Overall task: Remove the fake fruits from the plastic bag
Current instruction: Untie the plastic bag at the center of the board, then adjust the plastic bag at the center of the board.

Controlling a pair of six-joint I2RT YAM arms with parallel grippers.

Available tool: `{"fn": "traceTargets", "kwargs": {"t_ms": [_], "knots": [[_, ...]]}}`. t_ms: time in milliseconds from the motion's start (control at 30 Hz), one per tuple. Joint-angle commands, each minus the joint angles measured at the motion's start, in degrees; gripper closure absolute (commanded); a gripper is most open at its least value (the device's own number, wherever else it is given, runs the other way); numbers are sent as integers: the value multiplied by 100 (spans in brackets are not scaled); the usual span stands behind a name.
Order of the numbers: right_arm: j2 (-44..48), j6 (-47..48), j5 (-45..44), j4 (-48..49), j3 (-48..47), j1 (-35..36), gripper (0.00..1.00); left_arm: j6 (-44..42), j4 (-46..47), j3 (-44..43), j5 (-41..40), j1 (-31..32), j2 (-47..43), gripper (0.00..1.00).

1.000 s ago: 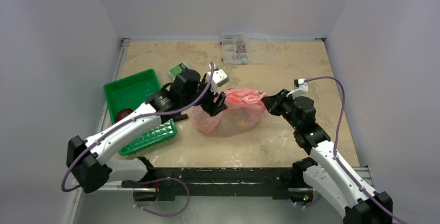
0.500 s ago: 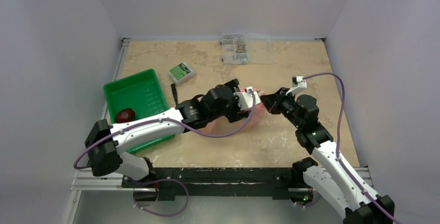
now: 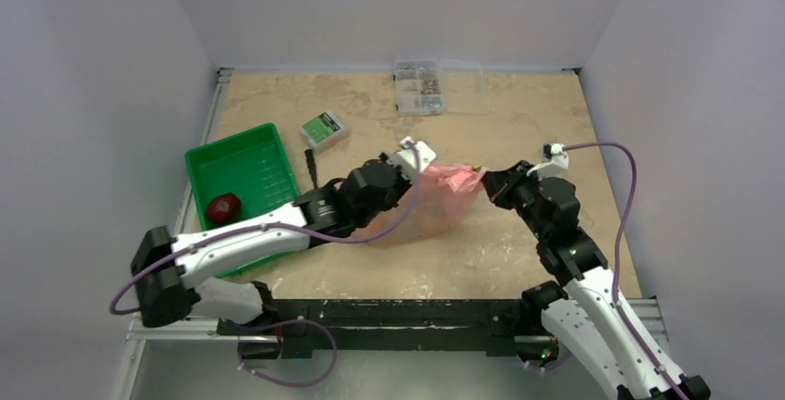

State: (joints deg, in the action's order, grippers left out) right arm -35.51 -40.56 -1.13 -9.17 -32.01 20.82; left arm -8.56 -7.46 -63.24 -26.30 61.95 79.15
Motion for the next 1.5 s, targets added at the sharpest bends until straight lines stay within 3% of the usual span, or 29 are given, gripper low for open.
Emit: {"fn": "traceTargets", "kwargs": {"t_ms": [0,167,300,467,500,667,733,867,967,1067,1200,1467], "knots": [[391,-531,-930,-380,-201,-30,100,2733,657,839,-404,-296,-1542,100],[352,-315,-1235,-503,-256,-25,100,5214,1190,1845,-106,-711,-2537,100],[128,345,-1227,-450,-332,-26,100,5732,2437,2720,109,-754,-3098,100],[-1061,1655,8,-793,-1262,3,100,5805,2331,2756,572,-759,-3148,100],[-1253,1746,84,-1029,-1504,29,96,5844,2392,2813,621,-764,-3151,100],[-1268,1718,-552,-1871,-2299,241,47,6015,2833,3150,796,-764,-3146,100],[-1219,1644,-1097,-2207,-2617,501,38,6055,2914,3225,811,-764,-3141,100],[-1269,889,-1425,-2752,-2936,1385,29,6056,2962,3300,811,-764,-3158,100],[-1143,-365,-720,-2486,-2458,1853,26,6003,2934,3307,803,-764,-3214,100],[-956,-1728,-729,-1926,-1764,2272,26,5979,2900,3318,794,-764,-3290,100],[-782,-2418,-699,-721,-870,2392,27,5975,2826,3325,808,-762,-3371,100],[-1416,-3327,-669,493,-228,2374,32,6032,2751,3318,1014,-758,-3507,100]]}}
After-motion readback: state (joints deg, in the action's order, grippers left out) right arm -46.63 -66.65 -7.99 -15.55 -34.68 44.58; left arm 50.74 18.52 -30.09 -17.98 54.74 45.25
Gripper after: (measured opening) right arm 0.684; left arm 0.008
